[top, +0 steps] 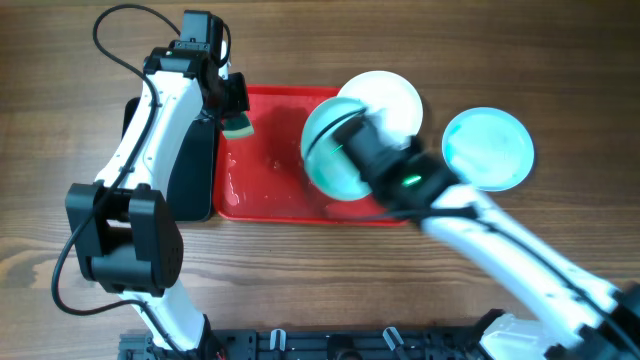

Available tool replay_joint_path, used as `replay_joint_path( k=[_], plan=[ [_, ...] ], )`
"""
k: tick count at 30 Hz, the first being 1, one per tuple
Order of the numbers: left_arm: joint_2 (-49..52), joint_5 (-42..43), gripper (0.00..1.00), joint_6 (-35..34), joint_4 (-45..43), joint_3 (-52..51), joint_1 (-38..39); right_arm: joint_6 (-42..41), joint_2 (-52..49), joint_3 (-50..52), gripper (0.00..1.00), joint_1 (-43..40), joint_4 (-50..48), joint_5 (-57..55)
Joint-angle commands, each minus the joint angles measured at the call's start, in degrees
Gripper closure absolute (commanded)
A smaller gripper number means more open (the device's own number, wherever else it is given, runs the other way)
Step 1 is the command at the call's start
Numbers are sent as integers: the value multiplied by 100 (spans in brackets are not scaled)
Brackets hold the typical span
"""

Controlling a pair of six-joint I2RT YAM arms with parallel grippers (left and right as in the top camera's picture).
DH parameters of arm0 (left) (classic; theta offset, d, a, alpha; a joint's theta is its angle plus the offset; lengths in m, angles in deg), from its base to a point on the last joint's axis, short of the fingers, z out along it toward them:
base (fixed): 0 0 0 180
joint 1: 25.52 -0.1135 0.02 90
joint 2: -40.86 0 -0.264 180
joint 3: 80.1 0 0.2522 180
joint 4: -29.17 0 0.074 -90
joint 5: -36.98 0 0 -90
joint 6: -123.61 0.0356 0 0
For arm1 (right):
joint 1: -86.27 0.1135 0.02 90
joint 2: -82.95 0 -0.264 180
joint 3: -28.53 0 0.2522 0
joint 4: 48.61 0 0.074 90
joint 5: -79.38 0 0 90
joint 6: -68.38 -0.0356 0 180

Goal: Clean dirty plates on tray and stack at the side
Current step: 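Carry the plate right and lower it onto the first cleaned plate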

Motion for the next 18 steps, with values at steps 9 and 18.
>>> replay_joint_path(
  k=[9, 18],
  plan=[
    [76, 107, 96, -15, 4, -39, 181, 332, 374, 310, 96, -4715, -98, 2879],
    [76, 109, 96, -17, -22, -39, 184, 457, -1012, 706, 96, -5880, -614, 2857]
  ],
)
